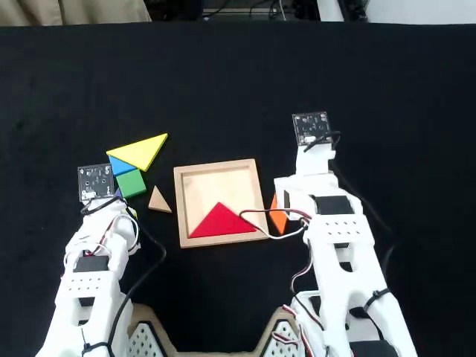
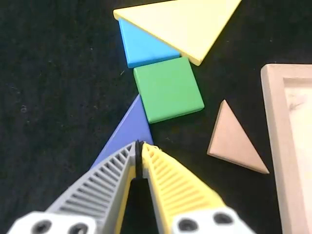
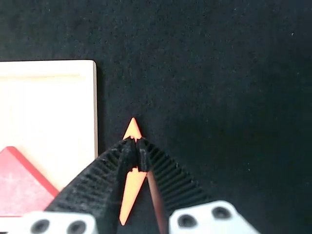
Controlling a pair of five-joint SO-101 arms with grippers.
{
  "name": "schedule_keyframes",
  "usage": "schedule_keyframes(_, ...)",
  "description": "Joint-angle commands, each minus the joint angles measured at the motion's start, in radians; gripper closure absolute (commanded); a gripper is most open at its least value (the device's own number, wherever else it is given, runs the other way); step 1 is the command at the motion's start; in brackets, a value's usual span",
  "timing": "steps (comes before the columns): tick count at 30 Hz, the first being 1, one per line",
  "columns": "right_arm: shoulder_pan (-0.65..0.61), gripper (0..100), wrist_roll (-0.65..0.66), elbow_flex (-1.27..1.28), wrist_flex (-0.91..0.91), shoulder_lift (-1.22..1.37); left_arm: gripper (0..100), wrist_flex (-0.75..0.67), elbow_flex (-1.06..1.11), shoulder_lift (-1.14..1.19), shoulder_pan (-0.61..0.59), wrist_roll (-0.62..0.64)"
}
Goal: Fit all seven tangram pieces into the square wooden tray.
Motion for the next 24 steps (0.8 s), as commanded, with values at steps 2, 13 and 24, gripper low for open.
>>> schedule_keyframes(2, -0.009, 98.6, -0.008, 0.016, -0.018, -0.025, 97, -0.018, -0.007, -0.014, 0.004, 0.0)
schedule_keyframes(13, -0.011, 98.6, -0.008, 0.028, -0.018, -0.027, 97, -0.018, -0.007, -0.014, 0.004, 0.0)
schedule_keyframes(24, -0.009, 98.6, -0.008, 0.028, -0.02, -0.027, 97, -0.018, -0.007, -0.014, 0.004, 0.0)
